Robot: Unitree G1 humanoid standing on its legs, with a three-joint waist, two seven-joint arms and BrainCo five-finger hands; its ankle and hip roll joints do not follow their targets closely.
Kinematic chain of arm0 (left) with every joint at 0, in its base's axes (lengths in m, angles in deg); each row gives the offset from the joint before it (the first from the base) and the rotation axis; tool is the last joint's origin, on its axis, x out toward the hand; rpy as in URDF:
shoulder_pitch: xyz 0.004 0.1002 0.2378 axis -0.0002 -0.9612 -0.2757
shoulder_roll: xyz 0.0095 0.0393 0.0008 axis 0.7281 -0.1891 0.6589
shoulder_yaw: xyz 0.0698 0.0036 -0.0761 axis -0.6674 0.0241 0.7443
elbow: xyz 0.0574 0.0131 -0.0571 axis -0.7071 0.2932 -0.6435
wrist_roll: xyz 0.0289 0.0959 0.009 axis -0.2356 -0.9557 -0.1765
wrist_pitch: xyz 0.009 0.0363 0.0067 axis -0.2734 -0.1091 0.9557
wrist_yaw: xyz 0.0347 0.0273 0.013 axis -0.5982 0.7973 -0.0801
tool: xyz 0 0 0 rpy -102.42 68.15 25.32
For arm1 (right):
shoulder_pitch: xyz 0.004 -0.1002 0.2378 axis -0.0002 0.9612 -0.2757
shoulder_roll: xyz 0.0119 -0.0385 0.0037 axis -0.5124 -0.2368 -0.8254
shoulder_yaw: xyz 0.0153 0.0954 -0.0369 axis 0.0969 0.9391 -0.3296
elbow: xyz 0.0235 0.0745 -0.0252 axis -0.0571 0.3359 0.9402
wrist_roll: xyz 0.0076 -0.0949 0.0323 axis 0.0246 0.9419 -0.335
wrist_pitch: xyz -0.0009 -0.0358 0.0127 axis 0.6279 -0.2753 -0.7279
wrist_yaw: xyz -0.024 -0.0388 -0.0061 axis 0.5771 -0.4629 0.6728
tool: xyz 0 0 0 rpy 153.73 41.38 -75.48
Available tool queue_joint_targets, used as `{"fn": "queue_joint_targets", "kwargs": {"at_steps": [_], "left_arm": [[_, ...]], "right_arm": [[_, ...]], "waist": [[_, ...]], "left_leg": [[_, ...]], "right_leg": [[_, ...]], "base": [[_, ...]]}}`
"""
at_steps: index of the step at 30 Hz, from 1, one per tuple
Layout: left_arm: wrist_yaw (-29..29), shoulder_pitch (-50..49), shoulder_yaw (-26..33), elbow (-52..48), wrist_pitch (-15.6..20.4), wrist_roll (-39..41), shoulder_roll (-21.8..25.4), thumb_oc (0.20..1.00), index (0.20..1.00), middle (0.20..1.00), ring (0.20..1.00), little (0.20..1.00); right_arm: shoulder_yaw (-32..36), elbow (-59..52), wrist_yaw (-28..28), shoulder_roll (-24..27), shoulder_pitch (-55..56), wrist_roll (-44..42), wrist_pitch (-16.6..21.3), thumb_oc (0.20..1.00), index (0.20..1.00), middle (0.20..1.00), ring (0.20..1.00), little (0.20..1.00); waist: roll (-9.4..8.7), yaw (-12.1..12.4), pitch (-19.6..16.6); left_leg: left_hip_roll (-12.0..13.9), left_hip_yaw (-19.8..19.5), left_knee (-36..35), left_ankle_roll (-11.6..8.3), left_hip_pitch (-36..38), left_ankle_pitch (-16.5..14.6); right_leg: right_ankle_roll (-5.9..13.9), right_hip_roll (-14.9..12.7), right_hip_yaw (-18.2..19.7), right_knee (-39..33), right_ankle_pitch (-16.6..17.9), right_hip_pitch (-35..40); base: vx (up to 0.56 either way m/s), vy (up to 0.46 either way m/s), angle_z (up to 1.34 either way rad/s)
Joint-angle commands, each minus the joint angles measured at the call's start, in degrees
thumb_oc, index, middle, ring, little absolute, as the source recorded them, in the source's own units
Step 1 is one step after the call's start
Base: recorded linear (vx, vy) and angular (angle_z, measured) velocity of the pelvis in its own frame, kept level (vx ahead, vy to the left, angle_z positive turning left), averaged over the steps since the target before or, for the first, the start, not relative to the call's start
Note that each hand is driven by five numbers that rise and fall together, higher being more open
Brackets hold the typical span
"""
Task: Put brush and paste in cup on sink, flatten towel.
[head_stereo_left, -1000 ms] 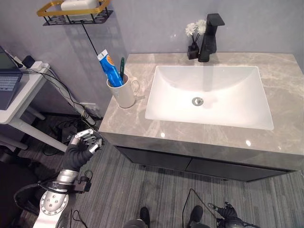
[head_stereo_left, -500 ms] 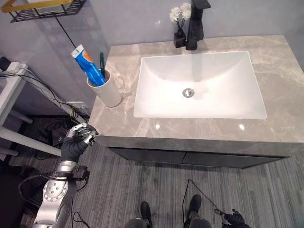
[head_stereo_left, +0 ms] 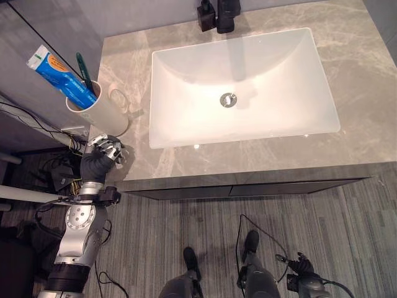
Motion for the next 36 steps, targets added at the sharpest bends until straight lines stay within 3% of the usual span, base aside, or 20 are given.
{"fn": "queue_joint_targets", "kwargs": {"at_steps": [1,5,11,18,21,27,28,30,32,36], "left_arm": [[2.80,3.77,1.35,0.41,2.87,2.32,4.10,0.200,0.200,0.200,0.200,0.200],[4.00,6.81,1.13,2.33,2.95,2.70,5.76,0.200,0.200,0.200,0.200,0.200],[5.41,15.43,-0.97,8.90,2.94,3.01,12.10,0.200,0.200,0.200,0.200,0.200],[9.56,35.88,-10.05,22.49,3.33,4.84,15.03,0.200,0.200,0.200,0.200,0.200],[9.54,41.75,-12.48,28.61,3.22,5.76,17.27,0.200,0.200,0.200,0.200,0.200],[11.06,50.06,-16.04,34.98,3.43,6.94,17.00,0.200,0.200,0.200,0.200,0.200],[11.05,50.24,-16.11,35.06,3.48,6.97,17.00,0.200,0.200,0.200,0.200,0.200],[11.50,49.94,-16.06,33.32,3.97,6.62,15.42,0.200,0.200,0.200,0.200,0.200],[11.34,48.58,-15.66,31.78,4.30,6.87,14.64,0.200,0.200,0.200,0.200,0.200],[8.24,37.84,-13.11,19.31,4.60,5.70,12.41,0.200,0.200,0.200,0.200,0.200]], "right_arm": [[-1.55,0.29,0.83,-0.12,-3.09,-1.94,0.00,1.000,1.000,1.000,1.000,1.000],[-1.89,0.09,0.84,0.03,-3.21,-1.92,-0.06,1.000,1.000,1.000,1.000,1.000],[-3.16,-0.42,0.55,0.12,-3.41,-2.04,-0.03,1.000,1.000,1.000,1.000,1.000],[-6.43,-1.34,1.01,-0.46,-5.00,-2.42,0.13,1.000,1.000,1.000,1.000,1.000],[-7.49,-2.11,0.83,-0.58,-5.23,-2.56,0.31,1.000,1.000,1.000,1.000,1.000],[-8.81,-2.39,0.99,-0.90,-5.43,-3.03,0.52,1.000,1.000,1.000,1.000,1.000],[-8.75,-2.43,1.00,-0.91,-5.49,-3.04,0.54,1.000,1.000,1.000,1.000,1.000],[-8.55,-1.75,1.29,-1.10,-5.01,-3.17,0.38,1.000,1.000,1.000,1.000,1.000],[-8.28,-1.43,1.31,-1.03,-4.77,-3.28,0.27,1.000,1.000,1.000,1.000,1.000],[-6.91,-0.72,0.67,-0.78,-2.81,-2.07,-0.78,1.000,1.000,1.000,1.000,1.000]], "waist": [[-2.15,-0.91,1.12],[-2.34,-1.26,1.28],[-2.71,-2.13,1.74],[-3.47,-4.47,2.42],[-3.78,-5.18,2.62],[-4.45,-6.03,2.72],[-4.59,-6.12,3.03],[-4.87,-5.97,2.96],[-5.07,-6.05,3.29],[-5.90,-5.21,3.24]], "left_leg": [[2.30,-3.87,-0.26,-4.00,-3.95,7.64],[2.34,-3.80,-0.26,-4.03,-4.41,7.75],[2.34,-3.62,-0.26,-4.04,-5.13,7.78],[1.93,-3.43,-0.26,-3.92,-6.04,7.61],[1.88,-2.92,-0.26,-3.89,-6.28,7.40],[2.02,-3.13,-0.26,-4.34,-6.49,6.04],[1.87,-2.47,-0.26,-3.77,-7.08,7.30],[2.12,-3.24,-0.26,-4.24,-6.41,6.03],[2.00,-2.75,-0.26,-3.65,-6.52,7.08],[1.67,-2.83,-0.26,-2.57,-2.63,5.33]], "right_leg": [[6.72,-6.80,0.79,-0.09,0.14,4.24],[6.87,-6.84,0.97,-0.09,0.34,3.69],[7.23,-6.86,1.44,-0.09,0.82,2.68],[7.86,-7.20,2.29,-0.09,1.82,1.36],[8.14,-7.23,3.06,-0.09,2.28,0.62],[8.92,-7.00,4.50,-0.09,1.82,-0.21],[8.41,-7.18,3.87,-0.09,2.94,-0.76],[8.90,-6.99,4.30,-0.09,1.89,0.12],[8.39,-7.20,3.48,-0.09,2.92,0.11],[7.98,-7.44,2.59,0.96,1.91,3.65]], "base": [[0.00,0.000,0.00],[0.00,0.000,0.00],[0.00,0.000,0.00],[0.00,0.002,-0.01],[-0.02,0.028,-0.14],[0.01,0.021,-0.06],[-0.09,0.010,-0.06],[-0.01,0.014,-0.06],[-0.02,0.019,-0.05],[0.05,0.051,-0.04]]}}
